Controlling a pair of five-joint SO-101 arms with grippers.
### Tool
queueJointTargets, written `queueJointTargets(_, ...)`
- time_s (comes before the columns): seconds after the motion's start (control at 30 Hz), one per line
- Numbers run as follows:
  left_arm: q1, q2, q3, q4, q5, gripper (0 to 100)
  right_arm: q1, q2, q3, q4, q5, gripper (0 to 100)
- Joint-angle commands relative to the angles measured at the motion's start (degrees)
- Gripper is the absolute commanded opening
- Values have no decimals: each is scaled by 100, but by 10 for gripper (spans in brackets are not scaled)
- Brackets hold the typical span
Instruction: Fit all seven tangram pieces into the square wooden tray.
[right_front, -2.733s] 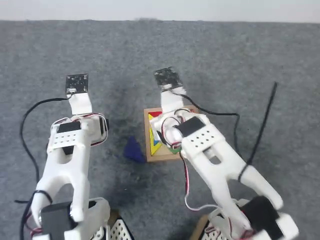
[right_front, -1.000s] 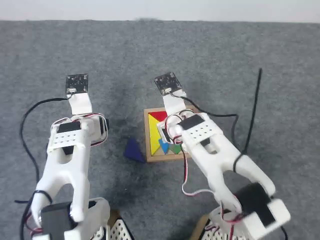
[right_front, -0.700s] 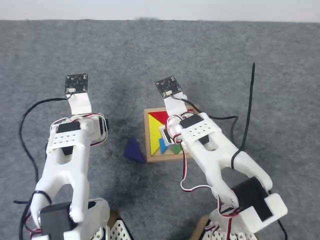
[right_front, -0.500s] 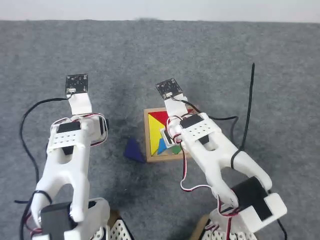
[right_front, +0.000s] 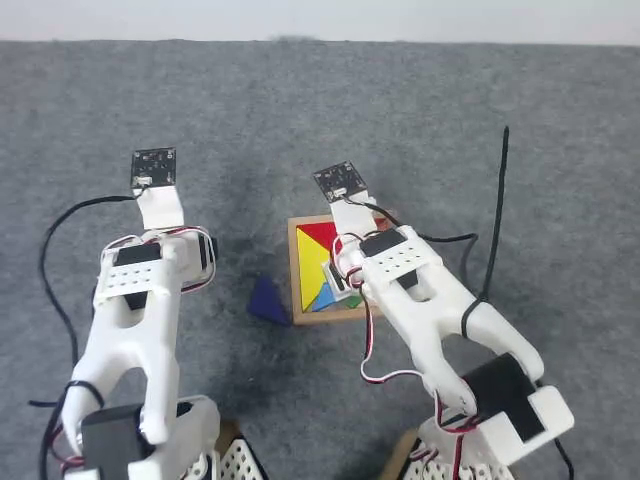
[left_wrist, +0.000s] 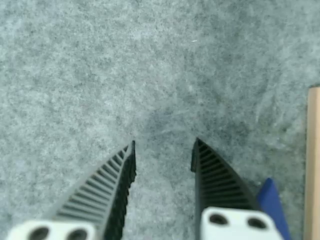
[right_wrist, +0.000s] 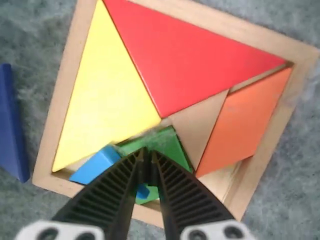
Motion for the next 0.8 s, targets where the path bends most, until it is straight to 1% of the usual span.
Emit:
queueJointTargets(0.0,0,-18,-92,-35,62,180,-268,-92,-88,48,-97,6)
queueJointTargets(0.37,0,-18,-101,-35,62,180,-374,-92,-88,224,-114,6)
queueJointTargets(0.6,0,-18,-101,-35,62,180,-857,-75,-105,180,-114,6)
queueJointTargets(0.67,0,-18,-92,-35,62,180,-813,-92,-123,180,-114,6)
queueJointTargets(0.77,0,-9,-92,-35,62,180,-558,-312,-97,233,-114,6)
